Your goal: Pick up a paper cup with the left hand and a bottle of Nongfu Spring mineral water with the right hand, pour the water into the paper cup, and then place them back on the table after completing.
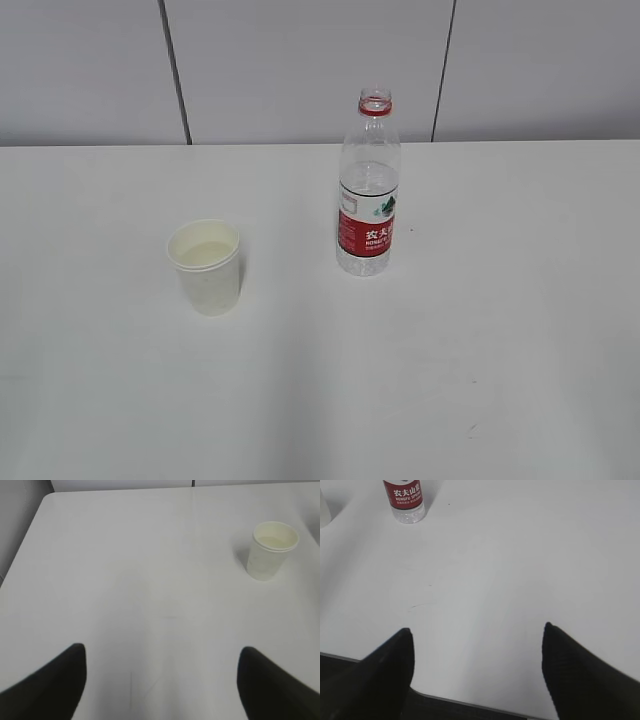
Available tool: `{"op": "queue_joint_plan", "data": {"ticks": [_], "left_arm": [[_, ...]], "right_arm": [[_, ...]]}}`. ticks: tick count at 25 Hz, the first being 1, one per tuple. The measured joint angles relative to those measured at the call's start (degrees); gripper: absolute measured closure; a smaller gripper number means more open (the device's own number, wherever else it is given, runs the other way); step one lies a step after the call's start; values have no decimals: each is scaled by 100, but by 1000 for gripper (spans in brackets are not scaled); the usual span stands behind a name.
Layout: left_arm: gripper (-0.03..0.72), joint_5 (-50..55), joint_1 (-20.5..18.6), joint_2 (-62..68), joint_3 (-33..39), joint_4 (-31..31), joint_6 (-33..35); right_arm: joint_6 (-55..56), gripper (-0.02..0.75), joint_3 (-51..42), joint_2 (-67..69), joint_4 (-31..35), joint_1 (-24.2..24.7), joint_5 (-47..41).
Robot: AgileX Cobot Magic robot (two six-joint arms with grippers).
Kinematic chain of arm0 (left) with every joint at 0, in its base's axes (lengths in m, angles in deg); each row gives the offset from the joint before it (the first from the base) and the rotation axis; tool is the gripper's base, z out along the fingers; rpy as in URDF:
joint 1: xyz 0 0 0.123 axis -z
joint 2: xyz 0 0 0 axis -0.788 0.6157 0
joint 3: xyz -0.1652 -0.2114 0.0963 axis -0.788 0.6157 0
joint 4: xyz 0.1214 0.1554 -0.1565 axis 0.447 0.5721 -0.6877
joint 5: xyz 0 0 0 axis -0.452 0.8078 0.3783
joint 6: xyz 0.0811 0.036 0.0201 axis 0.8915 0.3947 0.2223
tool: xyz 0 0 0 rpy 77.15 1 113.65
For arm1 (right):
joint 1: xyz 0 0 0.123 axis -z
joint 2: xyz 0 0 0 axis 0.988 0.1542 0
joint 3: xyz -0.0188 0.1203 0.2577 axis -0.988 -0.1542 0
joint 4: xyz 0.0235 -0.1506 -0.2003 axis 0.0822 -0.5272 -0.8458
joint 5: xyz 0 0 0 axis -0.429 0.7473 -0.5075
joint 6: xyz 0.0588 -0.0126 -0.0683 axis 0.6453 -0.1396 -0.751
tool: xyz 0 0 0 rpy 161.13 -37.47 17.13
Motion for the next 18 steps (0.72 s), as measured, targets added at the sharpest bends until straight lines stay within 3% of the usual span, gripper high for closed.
{"op": "queue_joint_plan", "data": {"ticks": [18], "left_arm": [[125, 0, 0, 0, 0, -1, 0]], "right_arm": [[0, 150, 0, 0, 0, 0, 10]]}}
